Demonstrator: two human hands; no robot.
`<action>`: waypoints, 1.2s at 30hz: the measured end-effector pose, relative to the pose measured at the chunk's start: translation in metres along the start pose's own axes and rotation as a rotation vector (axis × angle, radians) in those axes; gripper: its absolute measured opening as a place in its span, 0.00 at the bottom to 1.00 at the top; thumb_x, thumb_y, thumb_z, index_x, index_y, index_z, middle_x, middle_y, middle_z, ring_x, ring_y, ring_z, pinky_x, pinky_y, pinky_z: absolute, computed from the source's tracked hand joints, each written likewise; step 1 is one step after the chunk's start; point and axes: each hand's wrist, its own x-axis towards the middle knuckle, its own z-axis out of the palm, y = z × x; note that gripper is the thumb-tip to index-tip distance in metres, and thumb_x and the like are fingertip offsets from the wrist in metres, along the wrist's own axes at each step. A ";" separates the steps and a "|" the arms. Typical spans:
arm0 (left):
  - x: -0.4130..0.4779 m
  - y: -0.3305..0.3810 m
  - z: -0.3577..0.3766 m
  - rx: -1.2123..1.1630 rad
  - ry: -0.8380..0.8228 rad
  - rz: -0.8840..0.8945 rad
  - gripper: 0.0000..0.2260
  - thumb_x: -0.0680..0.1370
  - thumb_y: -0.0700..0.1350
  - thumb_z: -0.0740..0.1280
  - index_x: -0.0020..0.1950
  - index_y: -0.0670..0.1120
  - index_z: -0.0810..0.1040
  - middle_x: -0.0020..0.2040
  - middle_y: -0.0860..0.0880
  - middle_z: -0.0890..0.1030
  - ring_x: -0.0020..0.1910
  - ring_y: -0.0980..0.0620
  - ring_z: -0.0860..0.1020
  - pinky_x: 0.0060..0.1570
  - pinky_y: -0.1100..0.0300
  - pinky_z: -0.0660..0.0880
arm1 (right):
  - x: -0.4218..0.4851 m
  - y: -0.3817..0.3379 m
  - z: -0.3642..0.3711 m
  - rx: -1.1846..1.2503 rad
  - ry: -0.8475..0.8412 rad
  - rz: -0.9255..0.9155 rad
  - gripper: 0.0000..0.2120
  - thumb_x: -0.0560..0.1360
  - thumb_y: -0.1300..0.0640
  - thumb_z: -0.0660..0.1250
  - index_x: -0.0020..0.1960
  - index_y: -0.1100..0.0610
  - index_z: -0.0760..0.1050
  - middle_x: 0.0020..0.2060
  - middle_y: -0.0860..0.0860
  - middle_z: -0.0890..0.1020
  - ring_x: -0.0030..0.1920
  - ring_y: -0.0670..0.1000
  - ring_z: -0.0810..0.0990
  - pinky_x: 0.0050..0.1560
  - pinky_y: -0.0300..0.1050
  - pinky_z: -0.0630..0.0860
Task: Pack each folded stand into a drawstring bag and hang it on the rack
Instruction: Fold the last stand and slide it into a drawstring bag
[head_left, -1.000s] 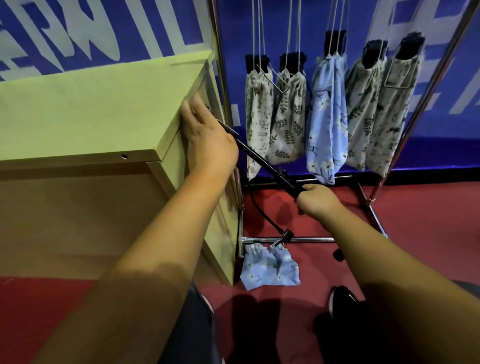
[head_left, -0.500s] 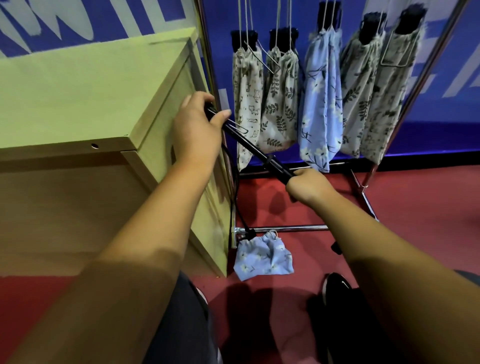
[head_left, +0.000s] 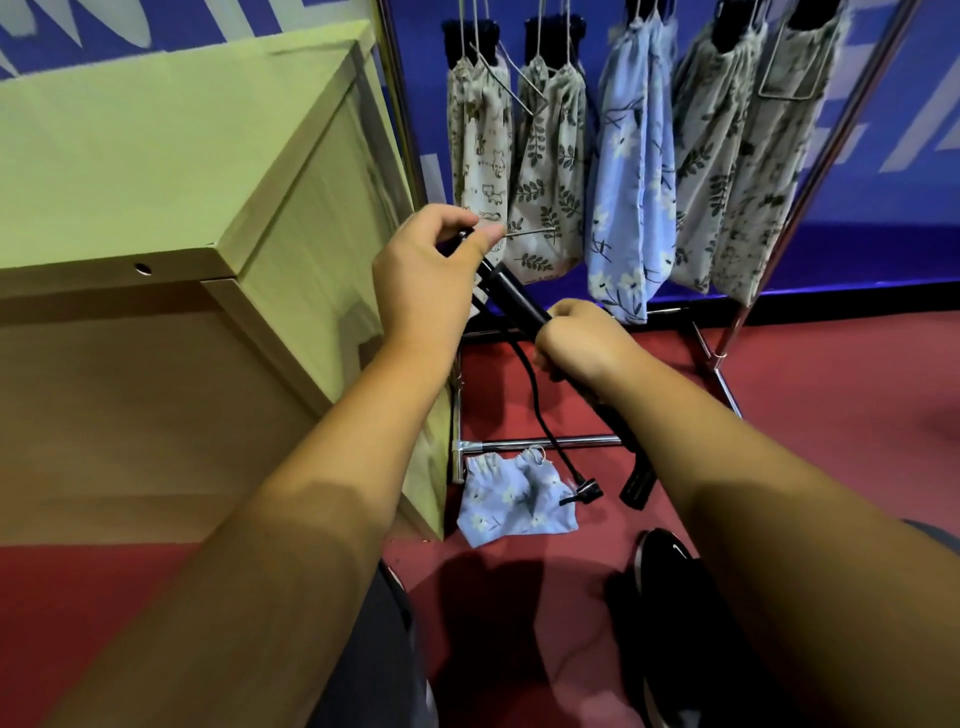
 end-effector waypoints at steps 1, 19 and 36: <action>-0.003 0.000 0.003 -0.014 -0.025 -0.005 0.08 0.73 0.55 0.79 0.48 0.55 0.87 0.43 0.58 0.86 0.44 0.61 0.83 0.49 0.61 0.80 | -0.001 -0.002 -0.002 0.030 -0.012 0.017 0.05 0.68 0.64 0.67 0.44 0.58 0.77 0.24 0.54 0.79 0.22 0.52 0.75 0.28 0.42 0.68; -0.020 -0.024 0.023 -0.185 -0.669 -0.352 0.23 0.80 0.67 0.61 0.57 0.53 0.86 0.55 0.54 0.88 0.60 0.53 0.85 0.71 0.48 0.75 | 0.006 -0.028 -0.027 0.776 -0.132 -0.166 0.11 0.78 0.65 0.68 0.59 0.67 0.80 0.38 0.57 0.81 0.35 0.54 0.80 0.35 0.42 0.77; -0.026 -0.034 0.016 -0.079 -1.039 -0.372 0.05 0.86 0.42 0.66 0.50 0.46 0.79 0.47 0.47 0.86 0.46 0.49 0.85 0.37 0.63 0.77 | 0.031 -0.010 -0.035 0.790 0.139 -0.191 0.14 0.79 0.52 0.77 0.56 0.50 0.72 0.43 0.52 0.85 0.40 0.53 0.84 0.39 0.46 0.79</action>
